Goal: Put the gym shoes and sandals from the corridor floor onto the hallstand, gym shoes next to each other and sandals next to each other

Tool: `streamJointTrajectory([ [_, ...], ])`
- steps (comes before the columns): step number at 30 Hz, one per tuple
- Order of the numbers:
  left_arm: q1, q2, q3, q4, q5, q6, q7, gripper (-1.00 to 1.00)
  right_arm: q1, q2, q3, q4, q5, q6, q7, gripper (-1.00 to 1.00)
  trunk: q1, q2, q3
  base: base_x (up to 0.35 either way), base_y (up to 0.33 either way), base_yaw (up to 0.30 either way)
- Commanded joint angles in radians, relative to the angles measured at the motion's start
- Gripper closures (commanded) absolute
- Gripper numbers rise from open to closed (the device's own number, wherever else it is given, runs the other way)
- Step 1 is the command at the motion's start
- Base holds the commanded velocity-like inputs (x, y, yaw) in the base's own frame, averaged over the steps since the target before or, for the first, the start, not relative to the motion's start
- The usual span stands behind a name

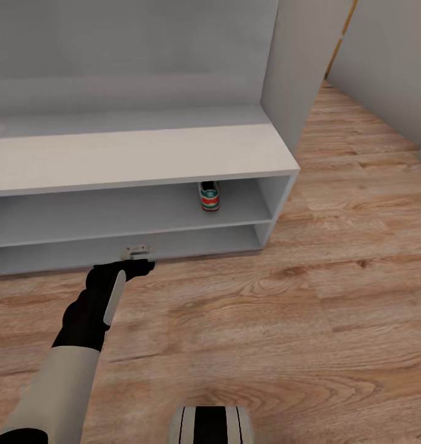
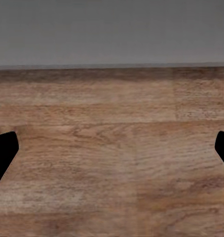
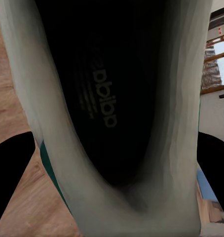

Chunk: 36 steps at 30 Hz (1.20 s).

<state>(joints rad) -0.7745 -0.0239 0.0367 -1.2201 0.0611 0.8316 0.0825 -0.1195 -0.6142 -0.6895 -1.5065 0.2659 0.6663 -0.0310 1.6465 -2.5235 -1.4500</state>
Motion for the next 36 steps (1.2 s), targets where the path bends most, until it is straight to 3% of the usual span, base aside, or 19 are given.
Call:
streamJointTrajectory([
  [1, 0.000, -0.001, 0.001, -0.001, 0.007, 0.004, 0.007, -1.00, 0.000, -0.001, 0.001, -0.001, 0.002, 0.006, -0.003, 1.00, -0.001, 0.000, -0.001, -0.252, 0.234, 0.000],
  [16, 0.002, -0.001, 0.000, 0.000, 0.008, 0.003, 0.005, -1.00, 0.000, 0.000, 0.001, -0.001, 0.002, 0.006, -0.003, 1.00, -0.001, 0.000, -0.001, -0.233, 0.243, 0.000],
  [36, 0.004, -0.001, -0.001, -0.001, 0.012, 0.003, 0.003, -1.00, 0.000, 0.000, 0.001, 0.000, 0.003, 0.006, -0.003, 1.00, -0.001, 0.000, -0.001, -0.046, 0.314, 0.000],
])
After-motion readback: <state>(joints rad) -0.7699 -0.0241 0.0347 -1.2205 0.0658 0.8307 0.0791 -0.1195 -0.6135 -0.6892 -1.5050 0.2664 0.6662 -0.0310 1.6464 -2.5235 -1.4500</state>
